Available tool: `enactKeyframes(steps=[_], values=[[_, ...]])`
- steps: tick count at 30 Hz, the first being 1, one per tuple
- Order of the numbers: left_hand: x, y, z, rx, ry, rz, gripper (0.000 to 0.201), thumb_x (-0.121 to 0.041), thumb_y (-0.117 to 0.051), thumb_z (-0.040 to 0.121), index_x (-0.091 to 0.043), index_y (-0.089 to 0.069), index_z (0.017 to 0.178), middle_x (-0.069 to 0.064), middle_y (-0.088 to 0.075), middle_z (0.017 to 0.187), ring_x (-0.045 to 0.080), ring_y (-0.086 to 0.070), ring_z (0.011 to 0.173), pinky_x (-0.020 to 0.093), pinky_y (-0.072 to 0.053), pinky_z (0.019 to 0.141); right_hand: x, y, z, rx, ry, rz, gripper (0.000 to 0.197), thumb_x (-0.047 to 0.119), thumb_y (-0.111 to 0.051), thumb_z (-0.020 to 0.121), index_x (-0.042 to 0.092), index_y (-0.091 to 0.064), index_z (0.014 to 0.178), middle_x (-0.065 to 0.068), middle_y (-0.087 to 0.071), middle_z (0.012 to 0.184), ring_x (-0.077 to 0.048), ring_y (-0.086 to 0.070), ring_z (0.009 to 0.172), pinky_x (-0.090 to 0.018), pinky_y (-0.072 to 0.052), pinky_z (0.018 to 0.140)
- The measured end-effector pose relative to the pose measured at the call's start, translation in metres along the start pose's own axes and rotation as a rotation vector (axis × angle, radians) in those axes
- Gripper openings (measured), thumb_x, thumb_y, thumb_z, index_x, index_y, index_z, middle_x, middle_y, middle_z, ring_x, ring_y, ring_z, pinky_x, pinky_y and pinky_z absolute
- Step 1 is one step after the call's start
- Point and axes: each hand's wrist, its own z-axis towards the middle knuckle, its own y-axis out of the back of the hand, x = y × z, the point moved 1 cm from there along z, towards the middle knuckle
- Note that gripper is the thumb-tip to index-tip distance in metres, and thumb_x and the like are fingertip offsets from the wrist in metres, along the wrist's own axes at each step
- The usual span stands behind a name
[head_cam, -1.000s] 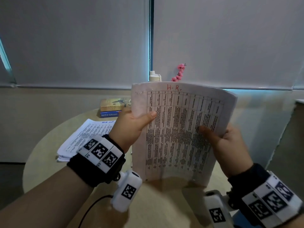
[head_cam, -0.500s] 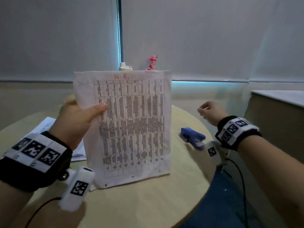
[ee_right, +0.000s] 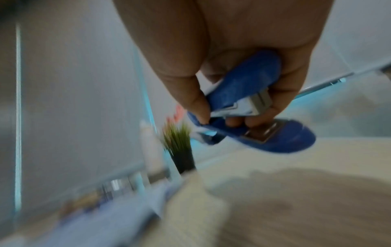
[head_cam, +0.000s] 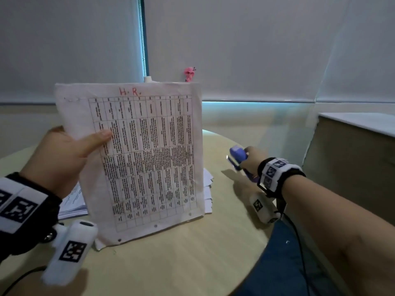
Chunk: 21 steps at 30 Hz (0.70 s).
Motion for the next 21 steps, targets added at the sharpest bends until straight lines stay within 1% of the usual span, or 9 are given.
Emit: enactKeyframes(steps=[1, 3, 6, 9, 11, 14, 16, 19, 21], values=[[-0.003, -0.004, -0.002, 0.008, -0.009, -0.055, 0.017, -0.027, -0.072, 0.074, -0.019, -0.077, 0.089, -0.01, -0.076, 0.088, 0.009, -0.072, 0.085, 0.026, -0.059, 0.074, 0.005, 0.011, -0.007, -0.081, -0.005, 0.18, 0.024, 0.016, -0.067, 0.077, 0.013, -0.055, 0.097, -0.01, -0.06, 0.085, -0.026, -0.058, 0.081, -0.028, -0.041, 0.068], [-0.004, -0.007, -0.002, -0.024, -0.033, -0.091, 0.015, -0.009, -0.066, 0.082, -0.019, -0.077, 0.083, -0.007, -0.076, 0.087, 0.012, -0.072, 0.085, 0.023, -0.058, 0.069, 0.023, 0.043, -0.025, -0.176, 0.068, 0.698, 0.019, 0.006, -0.07, 0.072, 0.013, -0.056, 0.084, -0.009, -0.055, 0.073, -0.025, -0.054, 0.071, -0.029, -0.04, 0.059], [-0.011, -0.019, -0.003, -0.022, 0.006, -0.117, 0.015, -0.004, -0.064, 0.083, -0.013, -0.072, 0.092, -0.001, -0.076, 0.09, 0.019, -0.073, 0.088, 0.026, -0.059, 0.071, 0.067, 0.101, -0.067, -0.119, 0.334, 1.295, 0.007, 0.009, -0.063, 0.083, 0.007, -0.057, 0.083, -0.01, -0.054, 0.072, -0.02, -0.054, 0.057, -0.028, -0.048, 0.054], [-0.023, -0.036, -0.006, 0.029, -0.006, -0.107, 0.014, -0.002, -0.063, 0.085, -0.012, -0.07, 0.09, -0.002, -0.076, 0.084, 0.016, -0.073, 0.082, 0.025, -0.059, 0.068, 0.118, 0.144, -0.11, -0.1, 0.553, 1.376, 0.015, 0.026, -0.06, 0.088, 0.012, -0.057, 0.083, -0.002, -0.056, 0.06, -0.019, -0.054, 0.057, -0.024, -0.048, 0.057], [-0.029, -0.049, -0.009, 0.057, -0.013, -0.072, 0.015, -0.003, -0.063, 0.086, -0.015, -0.07, 0.088, -0.004, -0.076, 0.08, 0.014, -0.073, 0.079, 0.027, -0.058, 0.07, 0.15, 0.154, -0.137, -0.196, 0.628, 1.396, 0.02, 0.033, -0.064, 0.084, 0.013, -0.059, 0.087, 0.003, -0.058, 0.061, -0.016, -0.056, 0.057, -0.025, -0.047, 0.057], [-0.034, -0.068, -0.014, 0.056, -0.041, -0.015, 0.008, -0.009, -0.069, 0.083, -0.015, -0.072, 0.088, 0.005, -0.076, 0.087, 0.024, -0.072, 0.087, 0.041, -0.057, 0.082, 0.19, 0.143, -0.162, -0.285, 0.704, 1.377, 0.028, 0.034, -0.063, 0.085, 0.011, -0.058, 0.1, 0.005, -0.059, 0.076, -0.004, -0.062, 0.065, -0.016, -0.048, 0.059], [-0.037, -0.076, -0.018, 0.068, -0.048, 0.038, 0.019, -0.022, -0.071, 0.078, -0.009, -0.073, 0.093, 0.016, -0.074, 0.093, 0.033, -0.069, 0.09, 0.051, -0.055, 0.085, 0.208, 0.131, -0.17, -0.262, 0.731, 1.361, 0.027, 0.034, -0.061, 0.087, 0.011, -0.056, 0.102, 0.006, -0.059, 0.078, 0.003, -0.062, 0.064, -0.011, -0.048, 0.058], [-0.044, -0.081, -0.023, 0.105, -0.062, 0.098, 0.019, -0.022, -0.067, 0.083, -0.006, -0.071, 0.091, 0.023, -0.07, 0.089, 0.04, -0.066, 0.084, 0.056, -0.054, 0.078, 0.223, 0.121, -0.179, -0.279, 0.747, 1.339, 0.035, 0.04, -0.062, 0.083, 0.011, -0.055, 0.103, 0.0, -0.062, 0.085, -0.007, -0.064, 0.072, -0.023, -0.056, 0.064], [-0.049, -0.083, -0.024, 0.112, -0.05, 0.098, 0.008, -0.013, -0.065, 0.088, -0.009, -0.071, 0.089, 0.019, -0.072, 0.088, 0.036, -0.068, 0.082, 0.053, -0.055, 0.077, 0.227, 0.12, -0.181, -0.299, 0.774, 1.3, 0.031, 0.039, -0.061, 0.081, 0.015, -0.054, 0.098, -0.003, -0.063, 0.087, -0.014, -0.065, 0.076, -0.034, -0.059, 0.069]])
